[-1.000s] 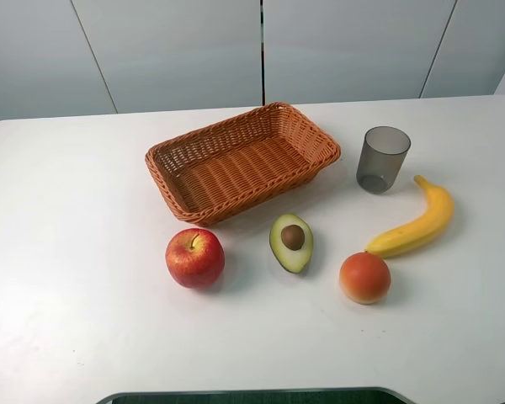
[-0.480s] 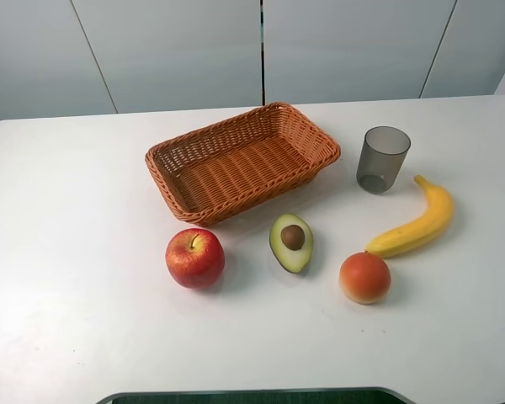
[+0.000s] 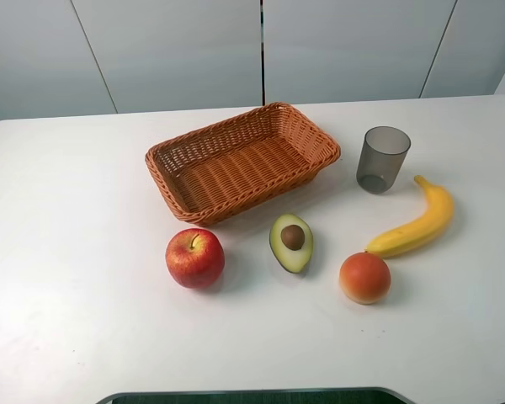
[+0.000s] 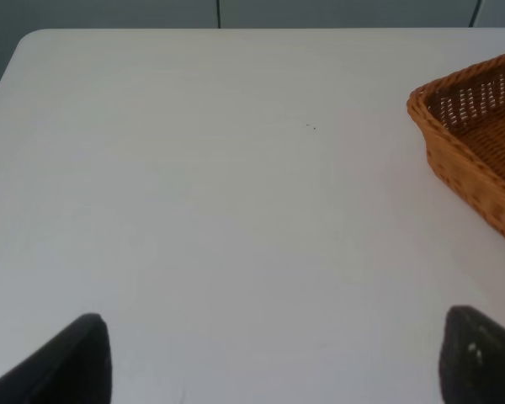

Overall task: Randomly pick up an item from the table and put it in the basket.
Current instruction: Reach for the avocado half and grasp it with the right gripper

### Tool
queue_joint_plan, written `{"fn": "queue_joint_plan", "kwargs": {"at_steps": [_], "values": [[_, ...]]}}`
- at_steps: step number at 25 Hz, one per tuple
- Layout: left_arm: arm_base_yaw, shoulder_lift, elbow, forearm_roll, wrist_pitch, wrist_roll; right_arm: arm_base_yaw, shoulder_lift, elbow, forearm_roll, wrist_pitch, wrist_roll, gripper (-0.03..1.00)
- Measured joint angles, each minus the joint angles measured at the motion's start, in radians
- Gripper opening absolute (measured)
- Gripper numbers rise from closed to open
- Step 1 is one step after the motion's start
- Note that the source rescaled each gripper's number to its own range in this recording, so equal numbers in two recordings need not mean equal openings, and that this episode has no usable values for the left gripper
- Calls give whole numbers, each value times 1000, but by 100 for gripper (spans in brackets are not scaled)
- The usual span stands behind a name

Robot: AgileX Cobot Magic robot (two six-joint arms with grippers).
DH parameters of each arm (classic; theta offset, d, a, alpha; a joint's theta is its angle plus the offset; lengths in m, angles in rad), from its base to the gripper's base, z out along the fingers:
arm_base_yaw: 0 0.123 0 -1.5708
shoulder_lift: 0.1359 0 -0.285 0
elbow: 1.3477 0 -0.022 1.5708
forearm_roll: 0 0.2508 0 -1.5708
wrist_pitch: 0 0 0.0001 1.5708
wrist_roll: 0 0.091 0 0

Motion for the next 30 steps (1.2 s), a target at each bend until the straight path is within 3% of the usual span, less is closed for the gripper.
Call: {"fn": "queue_joint_plan", "kwargs": {"at_steps": [7, 16, 20, 30], "values": [[0, 0, 0, 0, 0, 0, 0, 195, -138, 0, 53, 0, 100], [0, 0, 0, 0, 0, 0, 0, 605, -363, 29, 36, 0, 100], [0, 0, 0, 0, 0, 0, 7, 764, -389, 69, 7, 5, 100], [0, 0, 0, 0, 0, 0, 309, 1041, -390, 71, -85, 58, 100]]}}
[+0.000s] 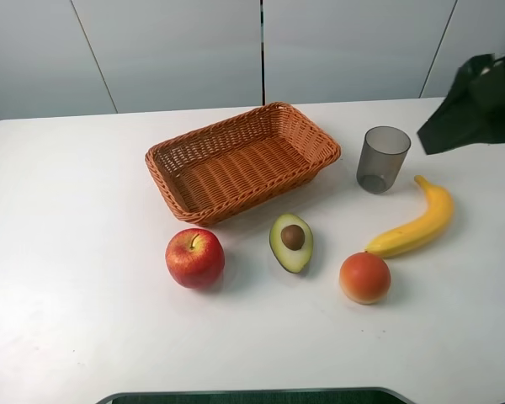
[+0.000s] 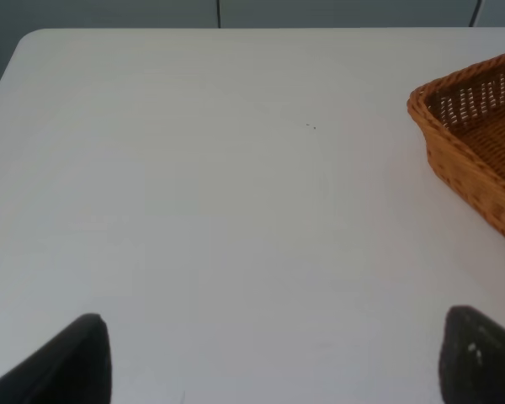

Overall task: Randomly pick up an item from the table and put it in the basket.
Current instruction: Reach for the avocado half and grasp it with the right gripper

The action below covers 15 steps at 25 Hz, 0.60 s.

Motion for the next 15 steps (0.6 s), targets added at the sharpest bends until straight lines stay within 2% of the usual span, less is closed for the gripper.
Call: {"fn": "queue_joint_plan", "kwargs": {"at_steps": [7, 15], "values": [[0, 0, 0, 0, 0, 0, 146, 180, -2, -35, -106, 135, 100], [0, 0, 0, 0, 0, 0, 254, 451, -113, -72, -128, 239, 100]]}}
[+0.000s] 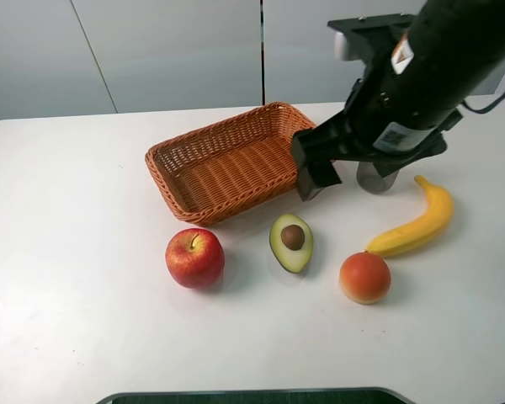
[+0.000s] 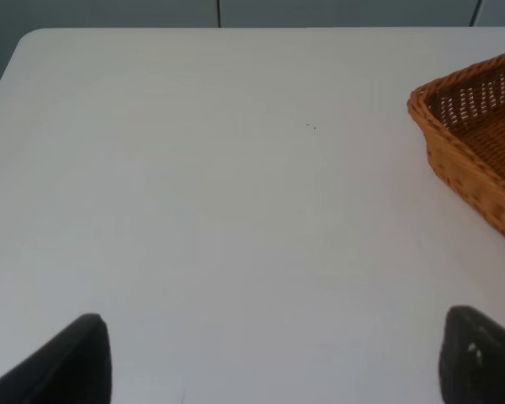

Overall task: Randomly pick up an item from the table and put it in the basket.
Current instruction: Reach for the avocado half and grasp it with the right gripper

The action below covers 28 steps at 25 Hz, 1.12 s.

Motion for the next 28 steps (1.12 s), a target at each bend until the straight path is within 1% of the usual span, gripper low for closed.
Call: {"fn": "queue_joint_plan", "kwargs": {"at_steps": [8, 16, 20, 28], "values": [[0, 0, 0, 0, 0, 0, 5, 244, -119, 7, -1, 18, 100], [0, 0, 0, 0, 0, 0, 17, 299, -124, 13, -7, 20, 100], [0, 0, 0, 0, 0, 0, 25, 299, -106, 13, -53, 56, 100], [0, 0, 0, 0, 0, 0, 49, 331, -56, 7, -194, 182, 100]]}}
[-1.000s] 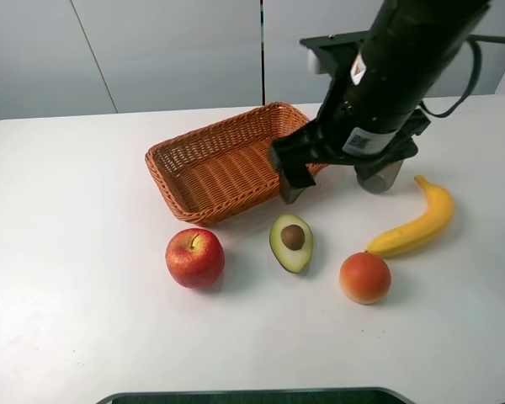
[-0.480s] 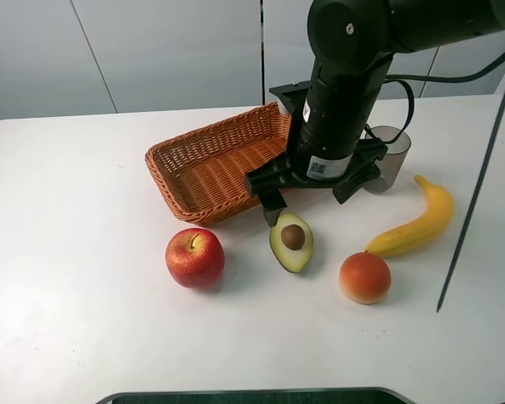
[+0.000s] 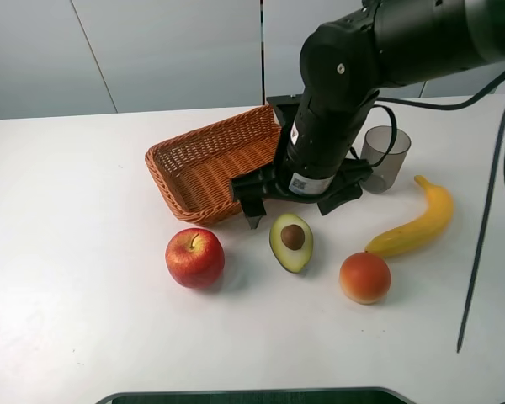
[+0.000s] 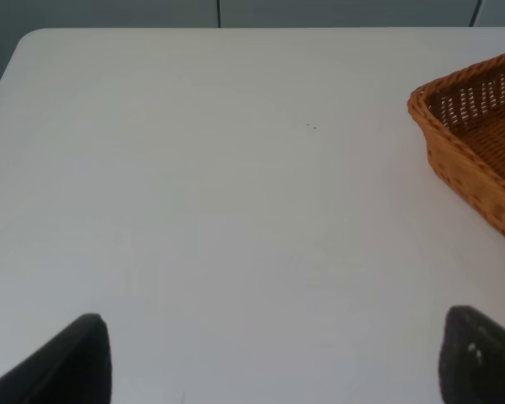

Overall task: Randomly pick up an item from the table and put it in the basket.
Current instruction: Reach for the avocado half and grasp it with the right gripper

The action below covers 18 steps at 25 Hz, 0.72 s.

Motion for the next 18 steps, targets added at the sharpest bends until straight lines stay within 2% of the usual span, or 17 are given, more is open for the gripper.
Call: {"fn": "queue_joint_plan", "kwargs": {"at_steps": [7, 18], "values": [[0, 0, 0, 0, 0, 2, 3, 90, 2, -16, -58, 57, 100], [0, 0, 0, 0, 0, 2, 6, 113, 61, -74, -171, 154, 100]]}}
